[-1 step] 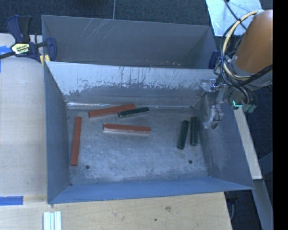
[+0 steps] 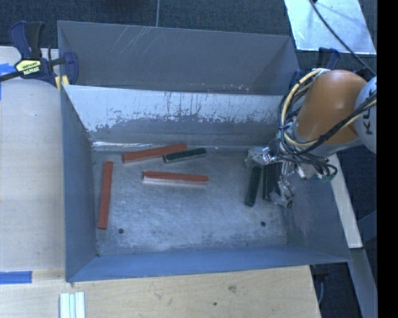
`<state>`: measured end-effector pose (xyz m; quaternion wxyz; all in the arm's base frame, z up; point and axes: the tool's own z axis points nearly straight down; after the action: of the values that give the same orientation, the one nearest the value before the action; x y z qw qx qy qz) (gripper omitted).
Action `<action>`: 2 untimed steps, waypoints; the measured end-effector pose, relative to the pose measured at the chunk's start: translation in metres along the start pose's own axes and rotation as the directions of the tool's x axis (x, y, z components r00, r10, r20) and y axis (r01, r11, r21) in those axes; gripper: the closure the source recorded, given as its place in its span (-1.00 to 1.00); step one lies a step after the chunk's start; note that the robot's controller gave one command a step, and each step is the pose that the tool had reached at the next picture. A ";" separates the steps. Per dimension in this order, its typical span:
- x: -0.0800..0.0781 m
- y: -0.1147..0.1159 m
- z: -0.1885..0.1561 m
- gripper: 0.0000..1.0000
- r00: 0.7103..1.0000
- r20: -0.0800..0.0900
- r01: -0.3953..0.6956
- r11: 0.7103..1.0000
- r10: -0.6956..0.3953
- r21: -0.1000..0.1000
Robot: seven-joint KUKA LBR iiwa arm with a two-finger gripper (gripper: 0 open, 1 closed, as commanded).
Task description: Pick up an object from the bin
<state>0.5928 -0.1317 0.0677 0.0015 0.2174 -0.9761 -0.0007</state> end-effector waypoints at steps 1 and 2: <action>-0.004 0.001 -0.007 1.00 1.000 0.005 0.003 1.000 -0.003 -0.001; 0.024 0.008 -0.133 1.00 0.999 0.012 0.036 0.999 -0.036 0.010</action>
Offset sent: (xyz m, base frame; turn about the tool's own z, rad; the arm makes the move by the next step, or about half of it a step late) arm 0.0000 0.0000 0.0000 0.0000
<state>0.5680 -0.1343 0.2010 -0.0053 0.2351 -0.9719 0.0027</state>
